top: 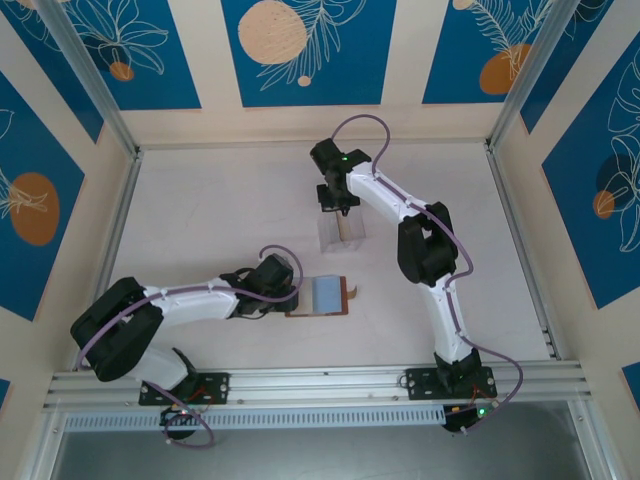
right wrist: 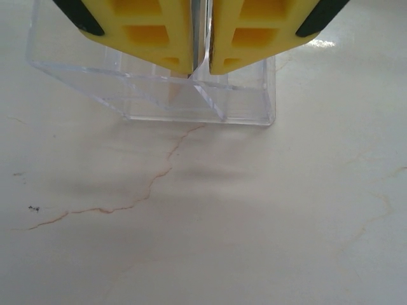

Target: Put the credit cards into the card holder

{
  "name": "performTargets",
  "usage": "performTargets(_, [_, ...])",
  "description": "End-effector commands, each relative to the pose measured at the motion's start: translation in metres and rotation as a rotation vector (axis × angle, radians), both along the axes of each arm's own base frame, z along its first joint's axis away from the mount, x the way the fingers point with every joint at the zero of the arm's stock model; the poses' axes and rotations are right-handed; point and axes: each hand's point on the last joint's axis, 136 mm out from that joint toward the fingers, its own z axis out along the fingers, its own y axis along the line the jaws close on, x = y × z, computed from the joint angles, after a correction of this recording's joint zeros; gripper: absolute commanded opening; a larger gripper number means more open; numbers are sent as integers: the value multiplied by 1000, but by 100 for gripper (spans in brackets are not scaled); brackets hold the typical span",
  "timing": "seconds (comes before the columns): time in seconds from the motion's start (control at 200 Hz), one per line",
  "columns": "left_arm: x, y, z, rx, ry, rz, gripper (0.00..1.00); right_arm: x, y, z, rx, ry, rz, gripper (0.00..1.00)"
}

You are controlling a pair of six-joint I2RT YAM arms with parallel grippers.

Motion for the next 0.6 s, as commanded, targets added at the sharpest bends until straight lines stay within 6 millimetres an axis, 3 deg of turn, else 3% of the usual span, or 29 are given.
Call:
performTargets(0.0, [-11,3,-21,32,36,-32,40,1,-6,-3,-24,15,8,16])
performTargets(0.595, [-11,4,-21,35,37,-29,40,1,-6,-11,-3,43,10,10])
